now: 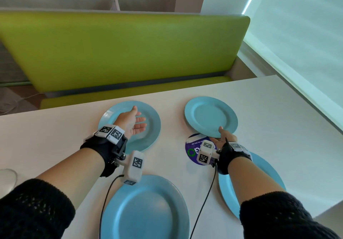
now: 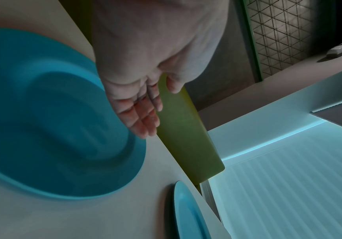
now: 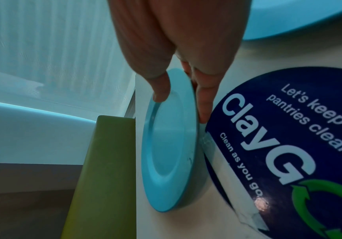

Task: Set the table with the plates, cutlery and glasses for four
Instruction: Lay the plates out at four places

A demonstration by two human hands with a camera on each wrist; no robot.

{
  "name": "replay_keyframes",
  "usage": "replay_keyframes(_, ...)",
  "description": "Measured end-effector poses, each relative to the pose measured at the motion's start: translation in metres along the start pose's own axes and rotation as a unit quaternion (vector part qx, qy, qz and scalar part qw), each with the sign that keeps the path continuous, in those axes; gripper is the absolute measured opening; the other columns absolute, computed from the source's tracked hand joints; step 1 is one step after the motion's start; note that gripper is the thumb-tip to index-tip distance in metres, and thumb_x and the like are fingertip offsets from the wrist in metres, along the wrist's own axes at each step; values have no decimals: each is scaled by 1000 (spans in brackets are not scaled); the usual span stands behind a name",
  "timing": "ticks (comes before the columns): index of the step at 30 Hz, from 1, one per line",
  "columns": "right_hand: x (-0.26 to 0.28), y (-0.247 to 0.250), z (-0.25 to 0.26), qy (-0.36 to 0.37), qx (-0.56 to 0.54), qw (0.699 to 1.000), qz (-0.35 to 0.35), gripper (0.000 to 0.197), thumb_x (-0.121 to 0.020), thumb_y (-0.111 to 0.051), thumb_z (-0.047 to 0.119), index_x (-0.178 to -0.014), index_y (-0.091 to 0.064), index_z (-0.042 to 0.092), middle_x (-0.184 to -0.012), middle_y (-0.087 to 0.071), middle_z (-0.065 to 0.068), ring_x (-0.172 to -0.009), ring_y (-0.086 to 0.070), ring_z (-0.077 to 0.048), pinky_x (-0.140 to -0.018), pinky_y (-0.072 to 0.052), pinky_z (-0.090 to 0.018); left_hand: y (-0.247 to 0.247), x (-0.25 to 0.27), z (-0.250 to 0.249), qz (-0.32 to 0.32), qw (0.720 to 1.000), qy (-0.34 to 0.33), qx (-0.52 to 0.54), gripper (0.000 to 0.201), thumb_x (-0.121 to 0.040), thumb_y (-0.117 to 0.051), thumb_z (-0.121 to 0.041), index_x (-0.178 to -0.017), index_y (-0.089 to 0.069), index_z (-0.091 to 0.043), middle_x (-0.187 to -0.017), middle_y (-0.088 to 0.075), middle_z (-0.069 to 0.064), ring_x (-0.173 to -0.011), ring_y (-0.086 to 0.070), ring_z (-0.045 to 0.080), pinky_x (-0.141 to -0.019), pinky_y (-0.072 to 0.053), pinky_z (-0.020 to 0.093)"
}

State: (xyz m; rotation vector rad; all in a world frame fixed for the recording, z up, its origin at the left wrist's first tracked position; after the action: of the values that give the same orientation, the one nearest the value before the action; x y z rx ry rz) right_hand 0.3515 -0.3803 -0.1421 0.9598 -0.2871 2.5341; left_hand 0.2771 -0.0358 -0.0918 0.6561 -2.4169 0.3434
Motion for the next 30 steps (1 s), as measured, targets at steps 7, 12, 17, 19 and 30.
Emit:
replay_keyframes(7,-13,-6,0,1,40,999,7,60,-80,-69,36,-128,-50,6,-95,-61,-9,-96,-64,-35,-90,-53,-49,2,-2,0,-15,1000,-1,1,35,-100,-34,-40,-106,-49,-9,-84,-58,7,-69,-56,20,-68,-50,33)
replay_keyframes(12,-14,-7,12,17,37,999,-27,56,-84,-68,31,-130,-48,5,-105,-53,-9,-93,-58,-28,-94,-52,-43,-1,-3,4,-18,1000,4,2,35,-100,-34,-40,-102,-50,-9,-84,-58,8,-69,-56,21,-67,-49,32)
replay_keyframes(17,-20,-13,17,23,77,997,-16,58,-85,-66,31,-133,-46,4,-115,-53,-10,-91,-50,-23,-97,-50,-42,-3,-3,8,-27,1000,10,13,36,-99,-34,-41,-104,-49,-9,-85,-57,8,-70,-57,22,-69,-50,34)
replay_keyframes(19,-20,-15,18,24,92,995,-13,62,-83,-67,35,-133,-46,5,-116,-55,-9,-93,-53,-26,-98,-48,-44,-3,-4,9,-30,999,10,17,37,-99,-34,-42,-105,-49,-8,-85,-58,8,-71,-57,22,-70,-50,34)
replay_keyframes(30,-19,-16,17,22,183,983,4,72,-80,-57,54,-136,-45,9,-133,-51,-15,-121,-51,-36,-106,-39,-46,-2,8,19,-33,999,17,25,39,-99,-35,-43,-113,-48,-8,-87,-54,9,-71,-57,23,-66,-50,33)
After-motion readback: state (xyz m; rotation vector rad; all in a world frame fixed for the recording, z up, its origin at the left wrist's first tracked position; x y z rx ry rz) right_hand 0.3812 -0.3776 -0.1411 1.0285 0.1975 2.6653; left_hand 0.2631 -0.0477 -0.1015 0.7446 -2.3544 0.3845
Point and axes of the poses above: each hand's wrist, its own x-axis away from the middle knuckle, its own y-axis out of the back of the hand, z = x × y, the point moved 9 cm from there along -x, towards the middle knuckle
